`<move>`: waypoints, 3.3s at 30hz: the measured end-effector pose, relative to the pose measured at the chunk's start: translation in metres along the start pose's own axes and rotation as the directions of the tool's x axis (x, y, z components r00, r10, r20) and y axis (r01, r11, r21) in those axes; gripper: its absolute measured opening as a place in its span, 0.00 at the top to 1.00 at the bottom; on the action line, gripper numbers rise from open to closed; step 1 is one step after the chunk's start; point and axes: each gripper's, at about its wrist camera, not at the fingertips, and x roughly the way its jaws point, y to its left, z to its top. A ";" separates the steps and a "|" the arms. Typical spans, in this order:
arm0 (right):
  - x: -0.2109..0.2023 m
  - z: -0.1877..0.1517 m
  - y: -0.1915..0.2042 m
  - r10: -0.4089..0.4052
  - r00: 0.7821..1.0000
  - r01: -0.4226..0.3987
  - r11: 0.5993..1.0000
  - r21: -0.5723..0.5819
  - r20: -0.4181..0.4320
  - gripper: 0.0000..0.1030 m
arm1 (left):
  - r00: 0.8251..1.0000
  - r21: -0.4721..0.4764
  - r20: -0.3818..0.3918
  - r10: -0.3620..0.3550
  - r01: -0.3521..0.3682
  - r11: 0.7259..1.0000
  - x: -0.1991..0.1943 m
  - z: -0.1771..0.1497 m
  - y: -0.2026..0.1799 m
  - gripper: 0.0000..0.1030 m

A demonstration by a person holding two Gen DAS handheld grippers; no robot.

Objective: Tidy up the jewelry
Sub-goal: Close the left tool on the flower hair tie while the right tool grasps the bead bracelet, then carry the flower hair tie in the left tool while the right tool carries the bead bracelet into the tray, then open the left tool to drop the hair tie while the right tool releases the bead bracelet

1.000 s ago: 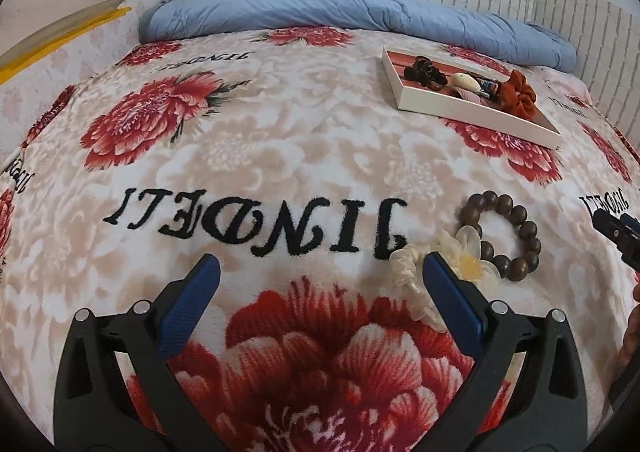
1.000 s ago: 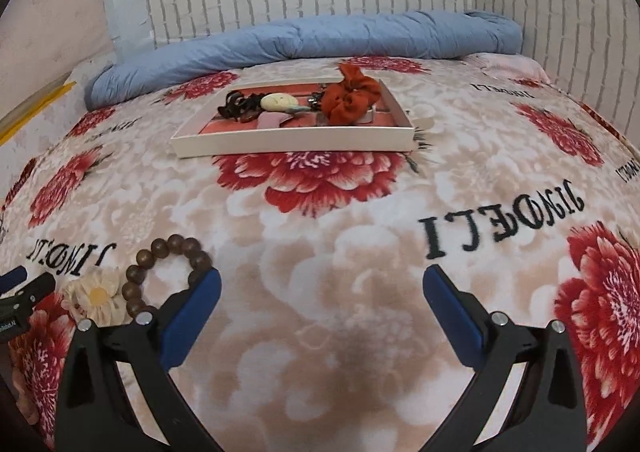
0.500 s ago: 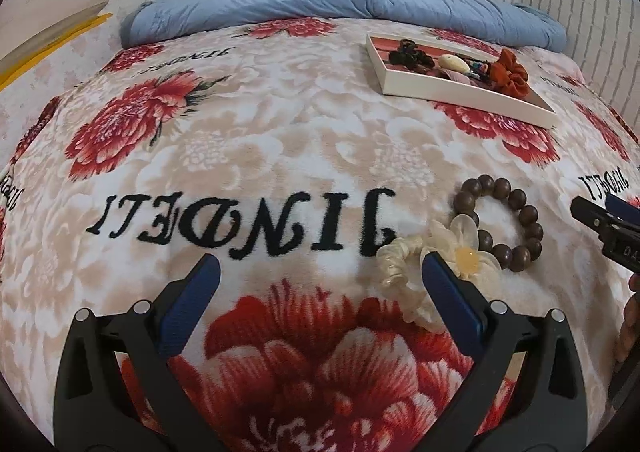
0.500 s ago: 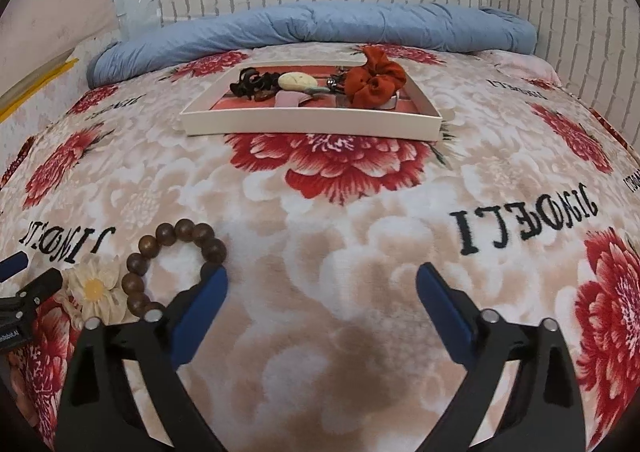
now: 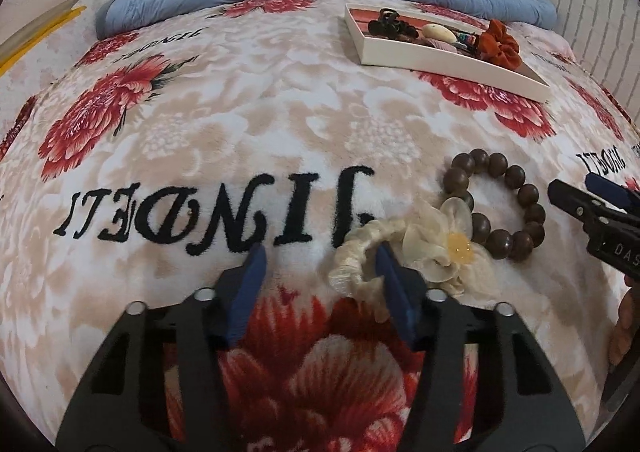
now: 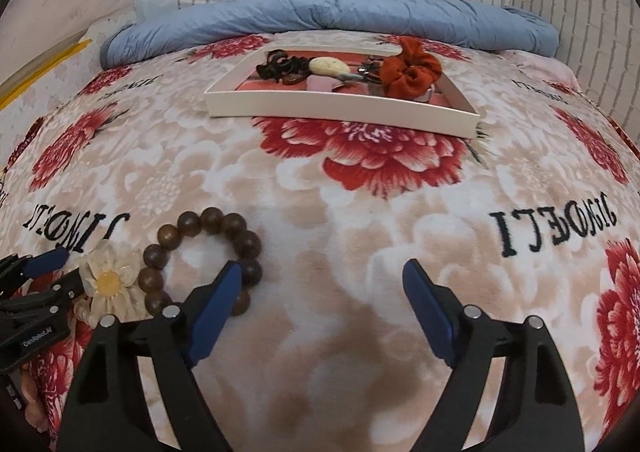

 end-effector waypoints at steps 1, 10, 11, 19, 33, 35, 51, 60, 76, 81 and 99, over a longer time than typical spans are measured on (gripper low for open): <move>0.001 0.000 0.002 0.003 1.000 -0.003 1.000 -0.004 -0.004 0.25 | 1.000 -0.004 0.001 -0.001 0.001 1.000 0.000 0.000 0.001 0.61; 0.017 0.000 0.016 0.007 0.998 -0.008 1.000 -0.015 -0.056 0.35 | 1.000 -0.002 0.009 -0.022 0.022 1.000 0.002 0.008 0.010 0.88; 0.019 0.000 0.017 0.008 0.998 -0.009 1.000 -0.016 -0.064 0.37 | 1.000 -0.001 0.008 -0.024 0.024 1.000 0.003 0.008 0.010 0.88; 0.031 0.003 0.033 -0.035 0.995 0.029 0.998 -0.063 -0.095 0.67 | 0.999 -0.010 0.010 -0.037 0.037 0.999 0.003 0.009 0.013 0.90; 0.007 0.031 0.012 0.021 1.000 -0.021 0.998 -0.056 0.008 0.81 | 0.997 -0.020 0.075 -0.037 0.038 0.999 -0.010 0.042 0.009 0.92; -0.001 0.041 0.005 0.033 0.999 -0.031 0.998 -0.055 0.037 0.81 | 0.995 -0.022 0.094 -0.038 0.040 0.999 -0.014 0.052 0.005 0.92; -0.016 0.148 -0.062 0.084 0.979 -0.071 0.995 -0.073 0.185 0.81 | 0.966 0.006 0.245 -0.081 0.082 0.997 -0.016 0.183 -0.067 0.92; 0.029 0.192 -0.093 0.103 0.974 -0.089 0.993 -0.074 0.200 0.81 | 0.961 0.033 0.261 -0.091 0.085 0.996 0.031 0.232 -0.104 0.92; 0.134 0.180 -0.151 0.011 0.994 -0.014 0.999 0.031 0.109 0.81 | 0.989 0.026 0.148 0.007 -0.011 1.000 0.146 0.240 -0.096 0.90; 0.151 0.177 -0.151 -0.016 0.997 0.013 0.999 0.036 0.081 0.81 | 0.991 0.012 0.134 0.019 -0.021 1.000 0.154 0.237 -0.090 0.88; 0.131 0.172 -0.158 0.038 0.997 -0.044 0.996 0.081 0.072 0.39 | 0.990 0.011 0.139 -0.002 0.001 1.000 0.136 0.220 -0.099 0.26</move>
